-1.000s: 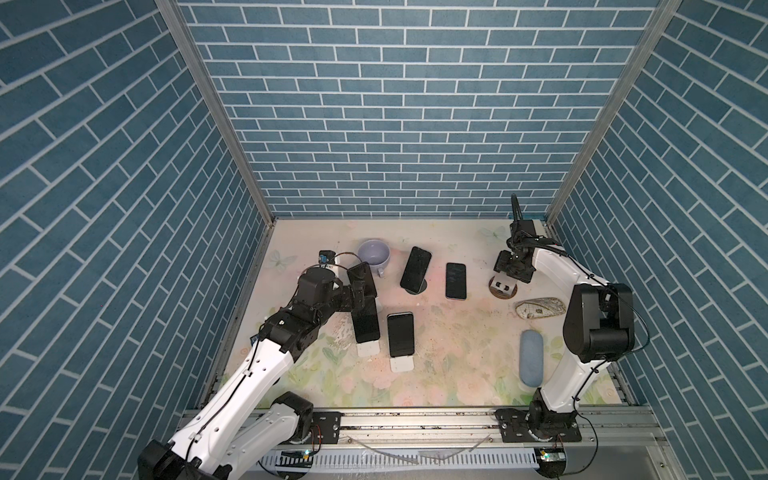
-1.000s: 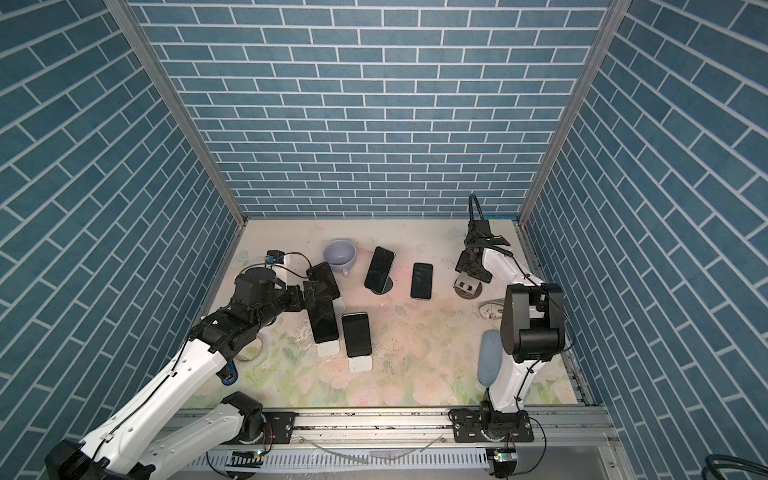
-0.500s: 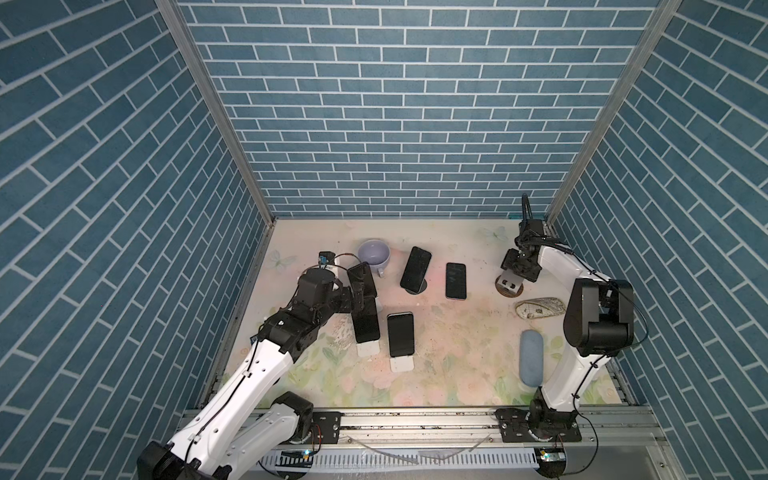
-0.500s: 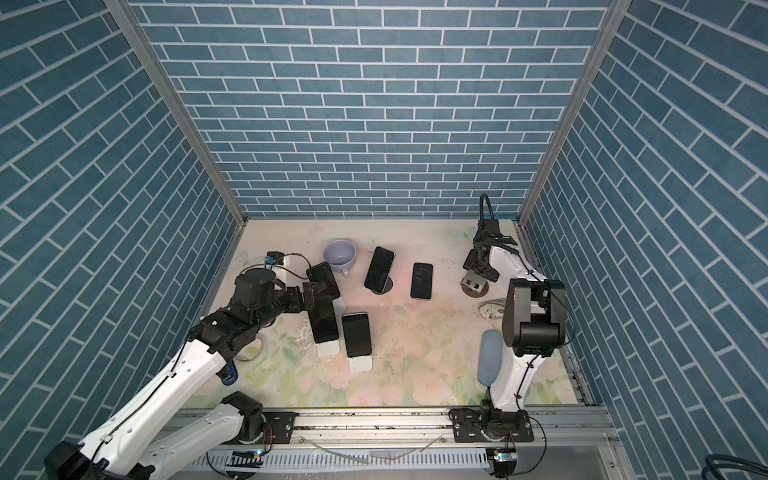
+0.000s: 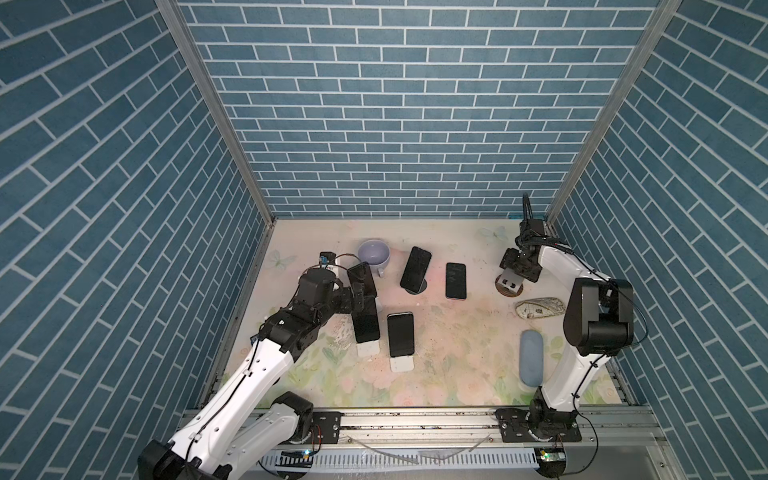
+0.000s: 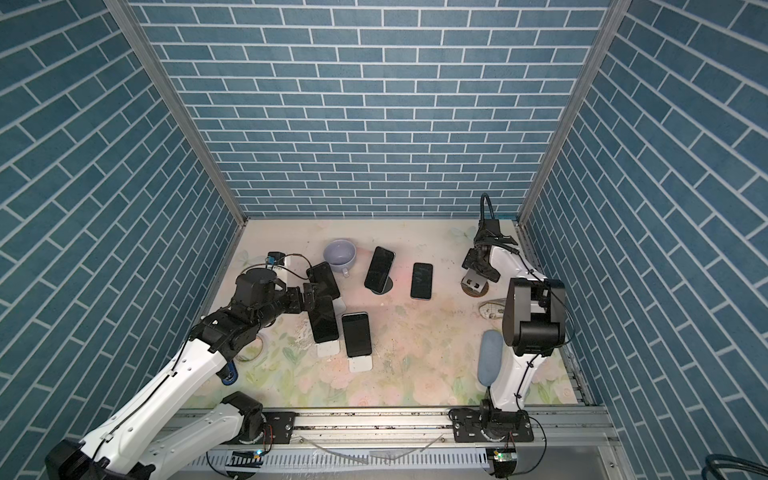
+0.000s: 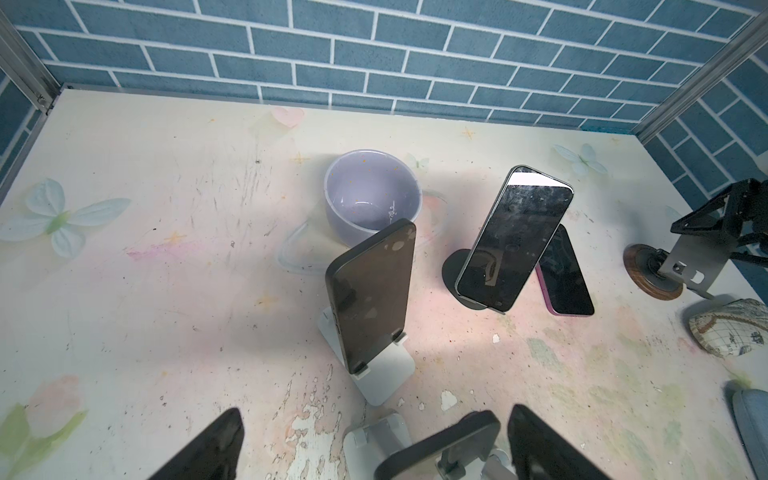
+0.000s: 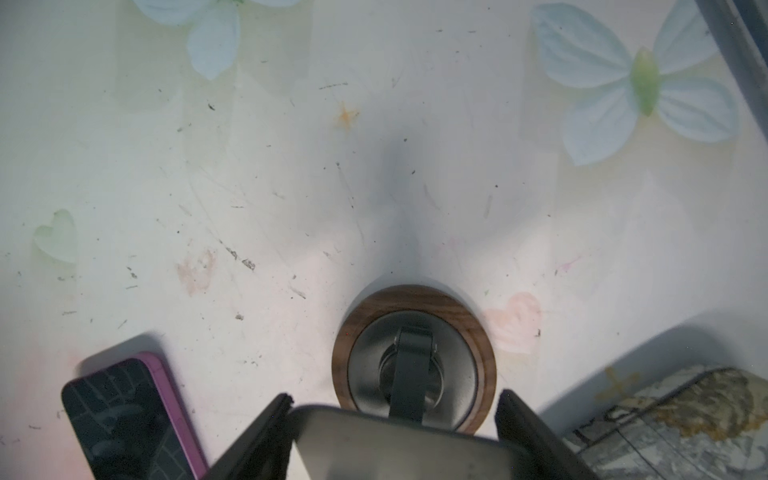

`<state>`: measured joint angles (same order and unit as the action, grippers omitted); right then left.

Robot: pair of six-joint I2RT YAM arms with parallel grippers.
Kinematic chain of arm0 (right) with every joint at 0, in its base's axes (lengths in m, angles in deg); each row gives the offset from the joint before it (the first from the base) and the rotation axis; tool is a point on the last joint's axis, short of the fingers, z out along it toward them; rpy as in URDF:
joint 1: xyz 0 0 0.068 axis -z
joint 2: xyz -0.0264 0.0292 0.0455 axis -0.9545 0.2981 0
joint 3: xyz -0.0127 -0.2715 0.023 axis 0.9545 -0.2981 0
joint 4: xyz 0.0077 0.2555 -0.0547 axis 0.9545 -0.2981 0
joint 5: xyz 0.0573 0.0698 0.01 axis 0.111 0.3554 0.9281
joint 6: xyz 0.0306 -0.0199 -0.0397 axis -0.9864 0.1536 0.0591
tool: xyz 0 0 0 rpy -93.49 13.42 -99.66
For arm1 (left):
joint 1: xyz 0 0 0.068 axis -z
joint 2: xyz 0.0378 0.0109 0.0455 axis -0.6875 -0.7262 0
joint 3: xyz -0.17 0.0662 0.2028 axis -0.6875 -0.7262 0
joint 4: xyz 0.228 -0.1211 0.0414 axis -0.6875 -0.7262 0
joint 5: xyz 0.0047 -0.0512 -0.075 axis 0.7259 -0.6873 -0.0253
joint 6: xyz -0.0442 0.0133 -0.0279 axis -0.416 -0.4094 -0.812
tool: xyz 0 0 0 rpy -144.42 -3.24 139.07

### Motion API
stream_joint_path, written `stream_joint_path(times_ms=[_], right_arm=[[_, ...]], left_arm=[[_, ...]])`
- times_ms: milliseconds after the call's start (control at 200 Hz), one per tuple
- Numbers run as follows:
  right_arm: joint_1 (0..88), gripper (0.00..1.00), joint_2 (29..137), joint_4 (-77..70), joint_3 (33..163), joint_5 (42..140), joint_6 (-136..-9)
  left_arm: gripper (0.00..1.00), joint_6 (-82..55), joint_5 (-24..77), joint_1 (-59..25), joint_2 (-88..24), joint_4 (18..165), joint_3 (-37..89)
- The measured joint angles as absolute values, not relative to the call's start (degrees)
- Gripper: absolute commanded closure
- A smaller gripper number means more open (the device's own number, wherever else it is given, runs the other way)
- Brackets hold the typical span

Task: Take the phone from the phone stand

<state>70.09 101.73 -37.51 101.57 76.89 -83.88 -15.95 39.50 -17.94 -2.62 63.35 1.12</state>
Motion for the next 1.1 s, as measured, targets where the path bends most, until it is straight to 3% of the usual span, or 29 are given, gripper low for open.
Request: stream_joint_path(times_ms=[305,730,1100], right_arm=[[70.1,0.06,101.6,-37.3,101.6,77.5,-84.7],[69.6,0.02,95.6,-37.5,101.1,76.3,-84.5],[58.9,0.02,88.6,-38.4,97.8,70.3,-80.1]], left_arm=[[0.00,-15.7,39.5,-17.9,-2.4,62.6,1.1],[0.00,-16.2,43.3,-17.9,-1.3,60.5,1.5],[0.00,-17.3,44.5,-17.9,-0.7,58.2,2.7]])
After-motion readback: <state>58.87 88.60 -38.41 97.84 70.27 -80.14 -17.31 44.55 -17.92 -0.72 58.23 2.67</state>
